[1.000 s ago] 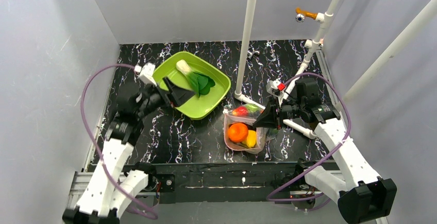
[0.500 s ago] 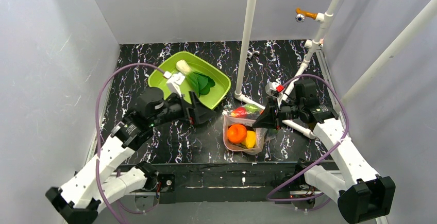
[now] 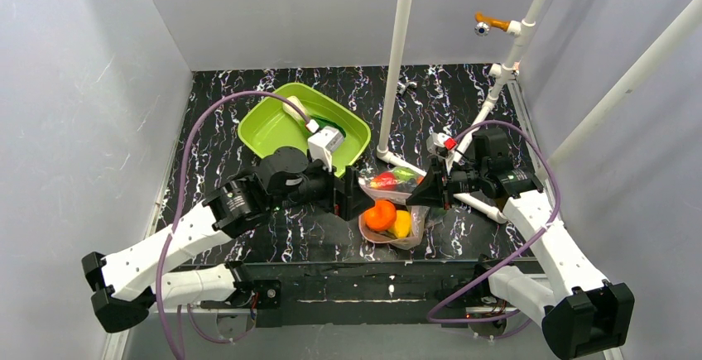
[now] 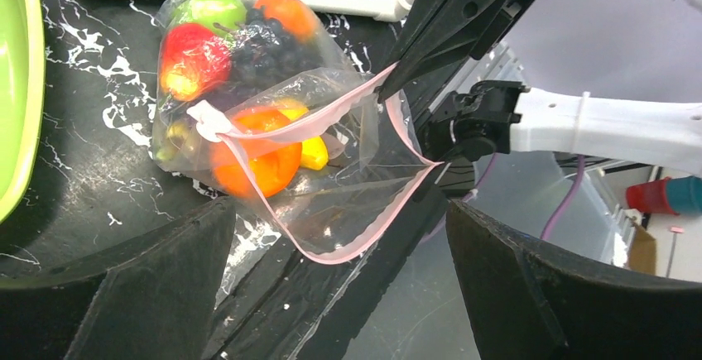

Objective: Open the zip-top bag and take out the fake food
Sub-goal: Pick up the fake vegetable from the zipper food storage bag.

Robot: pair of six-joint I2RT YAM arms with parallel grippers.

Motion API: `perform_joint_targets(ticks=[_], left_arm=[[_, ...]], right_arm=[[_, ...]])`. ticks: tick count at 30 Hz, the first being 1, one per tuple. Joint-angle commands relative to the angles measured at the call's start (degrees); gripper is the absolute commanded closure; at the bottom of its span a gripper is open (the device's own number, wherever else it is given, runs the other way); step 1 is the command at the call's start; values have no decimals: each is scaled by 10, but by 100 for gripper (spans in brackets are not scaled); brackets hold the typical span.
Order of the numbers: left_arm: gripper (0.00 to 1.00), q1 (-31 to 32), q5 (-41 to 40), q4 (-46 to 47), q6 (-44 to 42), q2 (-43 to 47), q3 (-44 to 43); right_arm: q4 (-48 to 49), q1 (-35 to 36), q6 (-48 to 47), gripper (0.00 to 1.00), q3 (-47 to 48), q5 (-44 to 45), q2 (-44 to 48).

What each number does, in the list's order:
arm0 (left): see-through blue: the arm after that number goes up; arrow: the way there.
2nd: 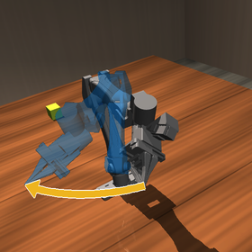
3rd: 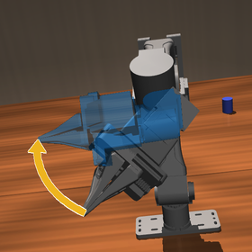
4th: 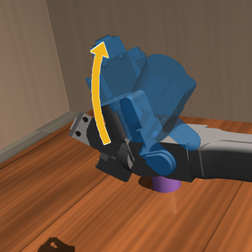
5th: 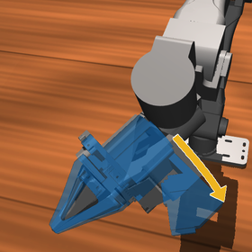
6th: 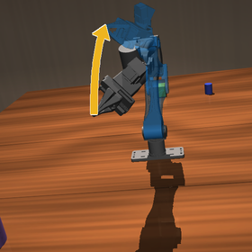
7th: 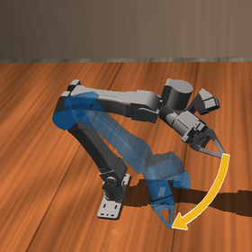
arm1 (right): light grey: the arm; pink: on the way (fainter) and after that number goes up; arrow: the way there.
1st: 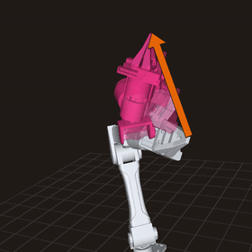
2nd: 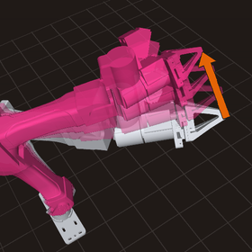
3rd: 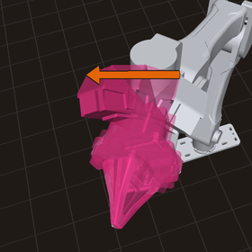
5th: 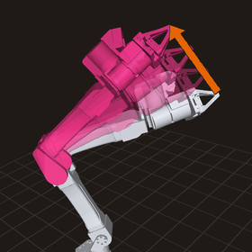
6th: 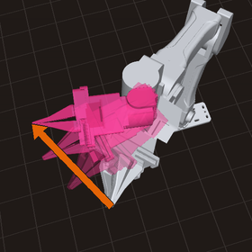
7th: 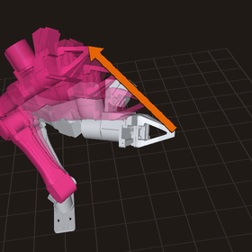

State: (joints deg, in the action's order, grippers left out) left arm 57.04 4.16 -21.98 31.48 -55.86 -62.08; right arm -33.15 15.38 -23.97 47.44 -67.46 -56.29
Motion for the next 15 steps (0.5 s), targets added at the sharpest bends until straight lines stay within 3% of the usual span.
perform_joint_targets(ticks=[1, 15], left_arm=[[2, 29, -64, -5, -26, -13, -22], [2, 48, -51, 96, -34, 17, 46]], right_arm=[[8, -3, -11, 99, -6, 0, 2], [-1, -4, -37, 99, -12, -18, 4]])
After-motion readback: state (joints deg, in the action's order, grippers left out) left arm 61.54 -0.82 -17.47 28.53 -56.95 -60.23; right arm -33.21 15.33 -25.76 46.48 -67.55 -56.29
